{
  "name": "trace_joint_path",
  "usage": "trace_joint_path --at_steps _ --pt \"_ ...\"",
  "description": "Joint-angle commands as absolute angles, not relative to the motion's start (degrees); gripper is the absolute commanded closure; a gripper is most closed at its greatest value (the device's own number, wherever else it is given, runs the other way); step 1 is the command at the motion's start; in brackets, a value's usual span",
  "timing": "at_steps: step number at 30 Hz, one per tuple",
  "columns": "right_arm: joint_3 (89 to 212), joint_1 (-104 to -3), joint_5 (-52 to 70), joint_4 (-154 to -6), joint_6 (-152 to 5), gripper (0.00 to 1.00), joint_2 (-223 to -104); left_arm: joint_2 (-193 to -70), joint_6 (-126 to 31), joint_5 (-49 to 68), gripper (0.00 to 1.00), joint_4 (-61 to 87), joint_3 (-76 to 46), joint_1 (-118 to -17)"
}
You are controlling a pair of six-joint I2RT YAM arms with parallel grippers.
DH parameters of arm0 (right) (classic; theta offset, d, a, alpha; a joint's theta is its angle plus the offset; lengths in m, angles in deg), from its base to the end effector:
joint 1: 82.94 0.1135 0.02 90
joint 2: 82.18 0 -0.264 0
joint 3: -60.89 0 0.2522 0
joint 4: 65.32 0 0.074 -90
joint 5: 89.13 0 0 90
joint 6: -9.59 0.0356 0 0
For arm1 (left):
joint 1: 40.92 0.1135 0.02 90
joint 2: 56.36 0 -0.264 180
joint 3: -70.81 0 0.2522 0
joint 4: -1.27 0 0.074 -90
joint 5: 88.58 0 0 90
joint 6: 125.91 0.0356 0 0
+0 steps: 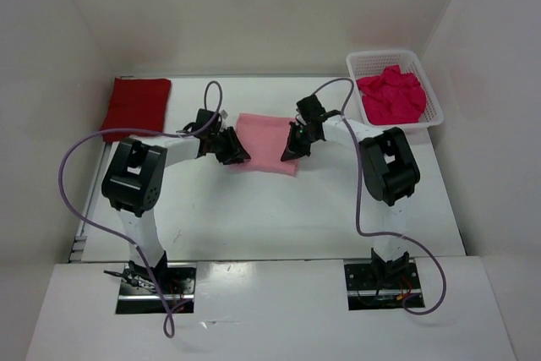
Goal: Fold and stack the t-shirts
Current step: Fold the long partially folded tshirt into a neat square, then smooth out wrinkles on the folded tshirt
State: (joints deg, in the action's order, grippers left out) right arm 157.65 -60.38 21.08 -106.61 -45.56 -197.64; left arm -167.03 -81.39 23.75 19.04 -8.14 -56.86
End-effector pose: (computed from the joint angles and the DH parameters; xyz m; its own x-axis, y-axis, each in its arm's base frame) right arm 0.3888 0.1748 0.1780 -0.9532 0.1847 -0.2395 0.0306 0.8466 0.5313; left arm 0.3782 -0.1221 0.1466 -0.8629 -0.4395 -0.2495 -0.1767 0.7250 -0.6657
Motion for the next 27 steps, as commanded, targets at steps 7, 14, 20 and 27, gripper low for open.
trace_joint_path --at_steps 7,14,20,27 --pt "144.7 -59.4 20.6 -99.9 -43.8 1.0 -195.2 -157.8 -85.0 26.0 0.59 16.0 7.5 -61.6" --pt "146.4 -58.9 21.2 -103.2 -44.9 0.94 -189.1 -147.8 -85.0 23.0 0.54 20.7 -0.8 -60.8" --pt "155.2 -59.4 23.2 -103.2 -46.0 0.95 -194.0 -157.0 -84.3 21.1 0.53 17.1 -9.3 -55.7" --pt "171.1 -61.8 26.6 -102.7 -46.0 1.0 -208.5 -170.3 -82.9 22.3 0.53 15.2 -15.0 -49.6"
